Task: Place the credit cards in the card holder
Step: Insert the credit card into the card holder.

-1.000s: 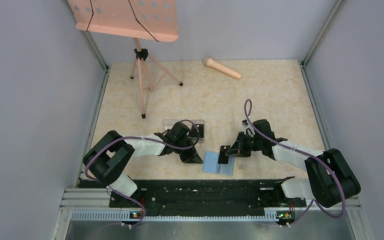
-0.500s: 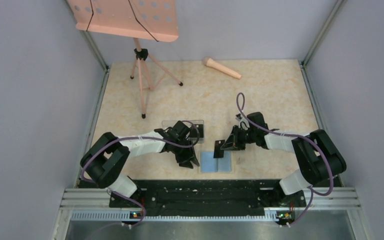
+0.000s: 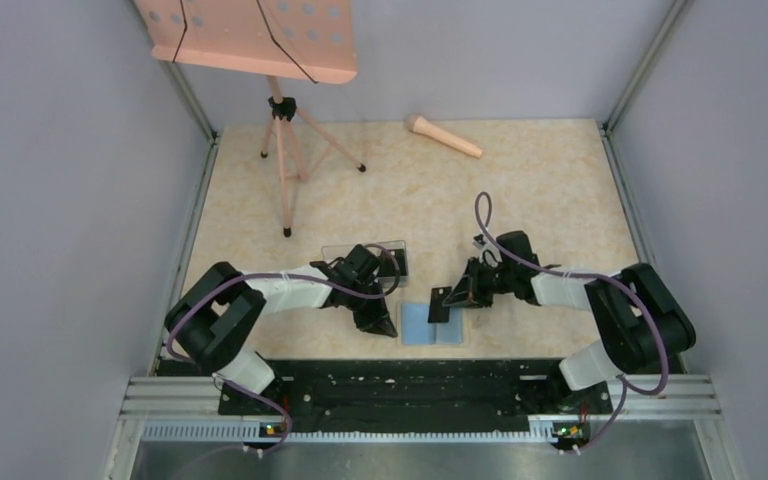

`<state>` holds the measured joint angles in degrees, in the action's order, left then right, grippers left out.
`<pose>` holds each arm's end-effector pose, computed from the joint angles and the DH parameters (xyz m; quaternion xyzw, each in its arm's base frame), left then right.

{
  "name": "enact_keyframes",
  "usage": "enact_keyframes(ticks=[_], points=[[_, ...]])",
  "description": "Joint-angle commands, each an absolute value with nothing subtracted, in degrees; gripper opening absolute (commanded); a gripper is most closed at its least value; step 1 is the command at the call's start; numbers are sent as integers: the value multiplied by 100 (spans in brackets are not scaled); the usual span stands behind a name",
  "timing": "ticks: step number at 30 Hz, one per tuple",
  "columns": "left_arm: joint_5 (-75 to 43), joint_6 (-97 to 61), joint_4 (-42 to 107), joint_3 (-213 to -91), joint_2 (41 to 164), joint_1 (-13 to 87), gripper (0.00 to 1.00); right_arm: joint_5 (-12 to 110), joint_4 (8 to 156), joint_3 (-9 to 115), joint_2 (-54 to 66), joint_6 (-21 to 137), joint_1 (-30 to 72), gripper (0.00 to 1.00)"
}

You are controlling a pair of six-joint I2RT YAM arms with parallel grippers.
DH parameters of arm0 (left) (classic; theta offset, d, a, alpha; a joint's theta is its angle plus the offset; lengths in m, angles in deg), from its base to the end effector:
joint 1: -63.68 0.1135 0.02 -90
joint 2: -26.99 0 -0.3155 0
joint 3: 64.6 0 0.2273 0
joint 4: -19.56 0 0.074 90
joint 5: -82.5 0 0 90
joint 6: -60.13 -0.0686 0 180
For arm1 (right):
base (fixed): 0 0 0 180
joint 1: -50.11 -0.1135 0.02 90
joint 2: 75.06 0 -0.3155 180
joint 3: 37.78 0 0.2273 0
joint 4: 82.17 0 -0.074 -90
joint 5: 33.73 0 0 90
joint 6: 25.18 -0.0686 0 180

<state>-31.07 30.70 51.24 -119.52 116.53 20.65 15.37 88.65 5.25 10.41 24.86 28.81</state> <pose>0.1710 -0.1972 0.1745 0.1046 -0.9533 0.2816 0.0328 0.2082 0.1294 0.1760 0.0301 0.8918 0.4409 0.0969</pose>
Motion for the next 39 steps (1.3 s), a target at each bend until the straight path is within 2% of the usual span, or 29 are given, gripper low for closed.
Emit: enact_keyframes(ticks=[1,15,23,39], points=[[-3192,3121,5015,-11914,11767,2004,9,1283,9256,363,856,2312,2904,0],[-3129,2939,5234,-12205,11960,1994,8,1224,9863,-18,829,1509,2319,0],[-3082,2833,5359,-12324,12039,1991,7,1240,9042,202,903,1794,2304,0],[-2729,2267,6064,-12726,12195,1991,6,1041,7893,998,1965,2714,2293,0]])
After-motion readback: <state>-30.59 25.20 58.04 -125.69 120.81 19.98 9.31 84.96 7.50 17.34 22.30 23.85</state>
